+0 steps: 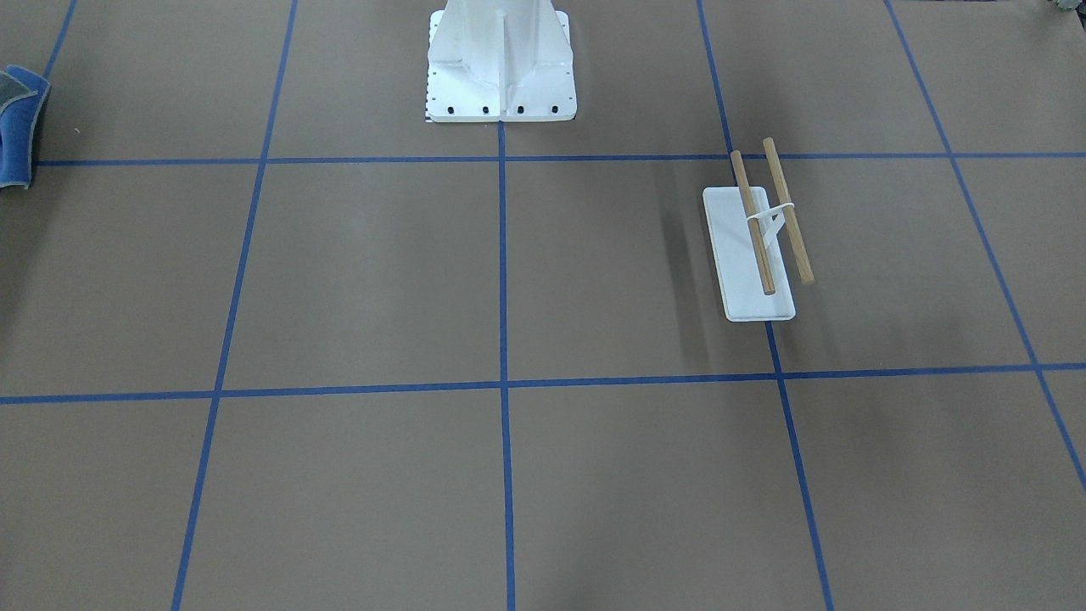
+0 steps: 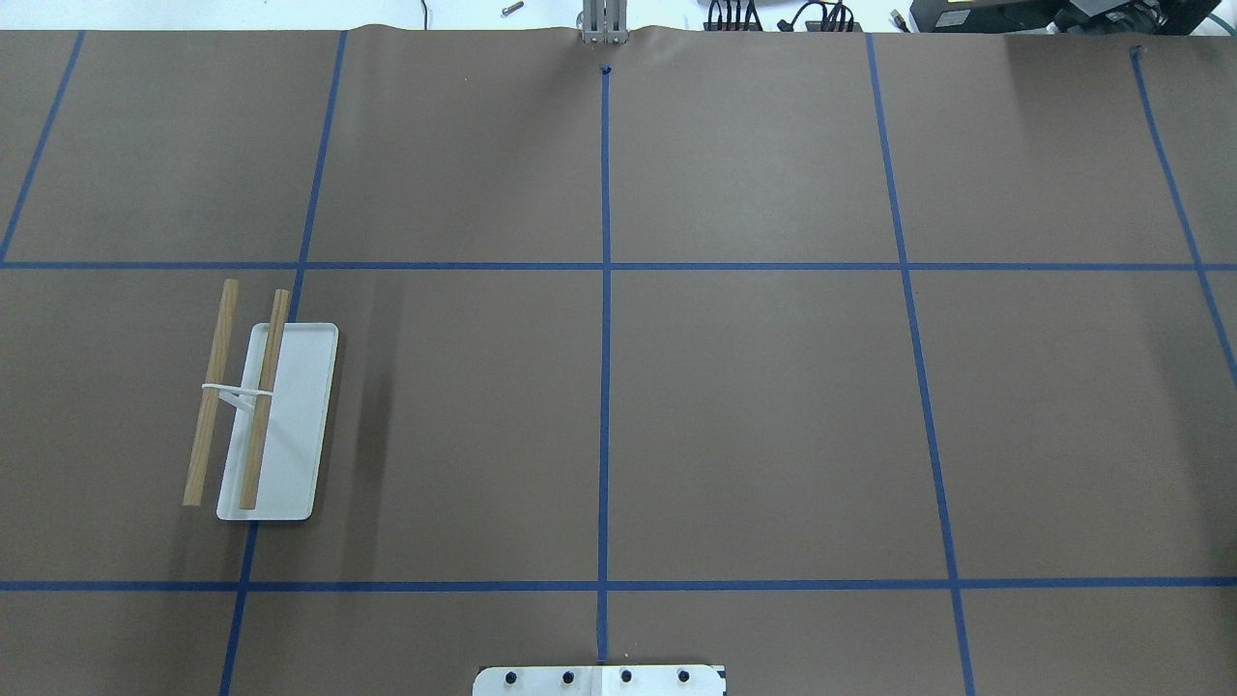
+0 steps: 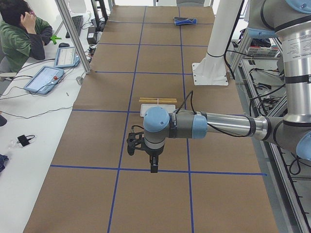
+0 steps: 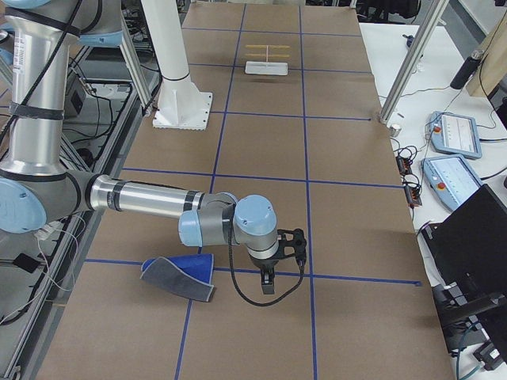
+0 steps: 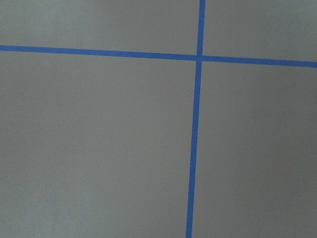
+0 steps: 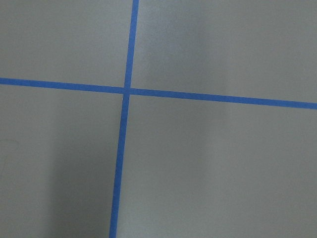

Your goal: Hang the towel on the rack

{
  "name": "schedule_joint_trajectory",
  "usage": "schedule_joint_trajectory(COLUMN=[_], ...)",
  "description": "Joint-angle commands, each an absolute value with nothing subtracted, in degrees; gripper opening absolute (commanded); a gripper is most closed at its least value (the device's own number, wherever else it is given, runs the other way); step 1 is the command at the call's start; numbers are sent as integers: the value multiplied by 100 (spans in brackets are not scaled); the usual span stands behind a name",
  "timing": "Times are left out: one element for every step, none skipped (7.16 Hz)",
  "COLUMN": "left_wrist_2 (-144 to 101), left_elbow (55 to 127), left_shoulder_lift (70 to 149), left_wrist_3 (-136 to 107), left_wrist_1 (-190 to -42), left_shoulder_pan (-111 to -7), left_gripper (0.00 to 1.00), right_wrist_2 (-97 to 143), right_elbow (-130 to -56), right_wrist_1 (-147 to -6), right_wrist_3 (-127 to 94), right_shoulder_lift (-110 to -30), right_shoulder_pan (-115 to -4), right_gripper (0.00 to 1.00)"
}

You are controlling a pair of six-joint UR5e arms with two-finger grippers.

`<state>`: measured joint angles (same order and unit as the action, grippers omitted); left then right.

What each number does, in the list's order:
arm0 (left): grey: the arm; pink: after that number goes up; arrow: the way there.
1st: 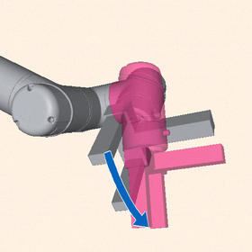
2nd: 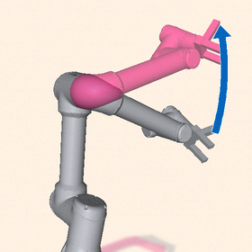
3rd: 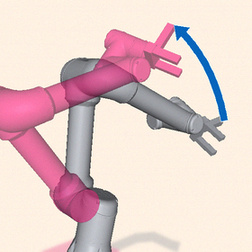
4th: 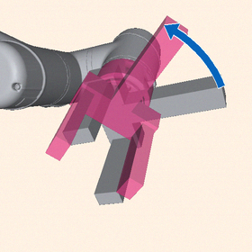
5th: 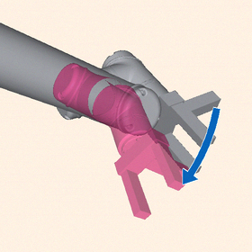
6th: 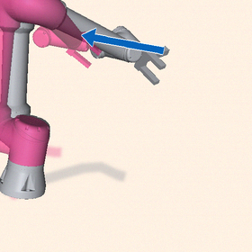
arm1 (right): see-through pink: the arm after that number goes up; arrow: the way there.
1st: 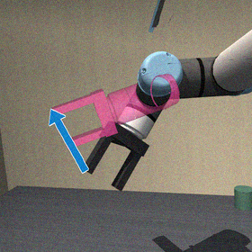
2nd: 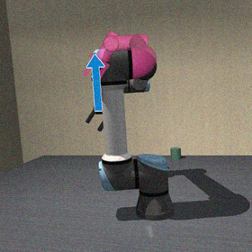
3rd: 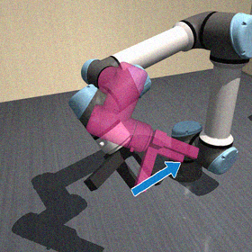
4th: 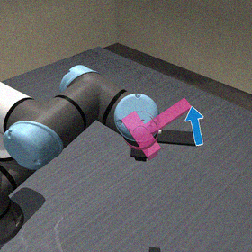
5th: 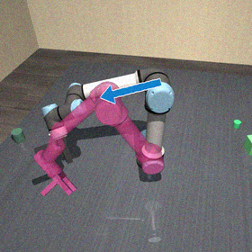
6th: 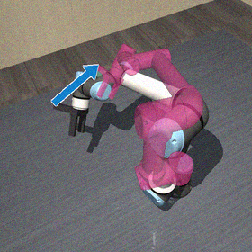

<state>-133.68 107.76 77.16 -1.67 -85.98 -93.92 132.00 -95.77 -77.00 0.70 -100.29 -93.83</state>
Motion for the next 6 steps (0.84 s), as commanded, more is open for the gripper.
schedule_joint_trajectory(left_wrist_2=[-13368,-13368,-13368,-13368,-13359,-13368], left_elbow=[10758,10767,10775,10810,10767,10810], left_shoulder_lift=[7699,7699,7699,7725,7795,7874], left_wrist_3=[-167,-176,-167,-167,-167,-184], left_wrist_1=[-8604,-8604,-8604,-8622,-8622,-8622], left_shoulder_pan=[-9387,-9387,-9387,-9387,-9378,-9378], left_gripper=[98,98,98,98,98,98], right_wrist_2=[13201,13201,13201,13227,13228,13219], right_elbow=[-9571,-9571,-9597,-9615,-9650,-9668], right_wrist_1=[-7699,-7691,-7647,-7646,-7638,-7620], right_wrist_3=[70,70,140,167,158,150], right_shoulder_lift=[-10028,-10028,-10037,-10072,-10055,-10046], right_shoulder_pan=[-9387,-9387,-9387,-9387,-9378,-9378], right_gripper=[100,100,100,100,100,100])
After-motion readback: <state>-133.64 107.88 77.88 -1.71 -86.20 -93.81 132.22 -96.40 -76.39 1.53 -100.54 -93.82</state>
